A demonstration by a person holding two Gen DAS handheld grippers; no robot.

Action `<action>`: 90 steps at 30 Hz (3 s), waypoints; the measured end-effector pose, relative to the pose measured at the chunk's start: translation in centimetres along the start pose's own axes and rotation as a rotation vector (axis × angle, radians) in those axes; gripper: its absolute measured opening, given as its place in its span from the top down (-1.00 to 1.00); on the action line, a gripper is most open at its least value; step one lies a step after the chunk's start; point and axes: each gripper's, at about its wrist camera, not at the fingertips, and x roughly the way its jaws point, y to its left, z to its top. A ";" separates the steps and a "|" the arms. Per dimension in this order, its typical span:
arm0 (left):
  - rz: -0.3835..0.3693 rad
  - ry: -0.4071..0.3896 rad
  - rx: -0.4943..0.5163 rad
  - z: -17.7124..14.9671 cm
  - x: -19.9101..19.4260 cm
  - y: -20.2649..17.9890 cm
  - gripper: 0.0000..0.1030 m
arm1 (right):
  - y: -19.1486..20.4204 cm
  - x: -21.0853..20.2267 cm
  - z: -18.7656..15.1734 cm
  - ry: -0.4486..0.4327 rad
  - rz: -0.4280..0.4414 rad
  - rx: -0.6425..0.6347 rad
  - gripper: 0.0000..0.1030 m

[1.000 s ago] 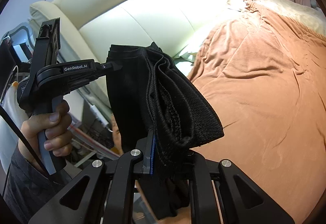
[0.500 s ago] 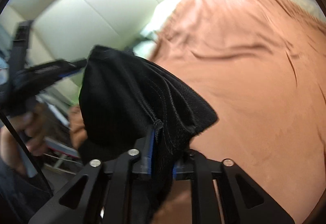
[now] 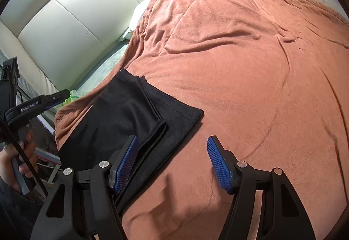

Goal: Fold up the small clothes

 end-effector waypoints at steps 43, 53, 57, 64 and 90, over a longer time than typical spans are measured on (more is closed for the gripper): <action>-0.202 -0.232 0.193 -23.6 -23.9 -14.6 -1.00 | -0.3 -31.9 -21.7 -0.296 -0.112 -0.073 -1.00; -0.218 -0.328 0.286 -29.9 -28.2 -17.9 -1.00 | -0.5 -38.8 -30.5 -0.391 -0.184 -0.043 -1.00; -0.244 -0.343 0.311 -32.5 -29.2 -18.9 -1.00 | -0.4 -40.7 -33.8 -0.423 -0.195 -0.032 -1.00; -0.289 -0.382 0.350 -36.4 -31.5 -20.6 -1.00 | 0.2 -43.6 -39.3 -0.484 -0.250 -0.037 -1.00; -0.366 -0.442 0.433 -44.8 -37.9 -22.1 -1.00 | 2.8 -46.3 -51.1 -0.597 -0.307 0.009 -1.00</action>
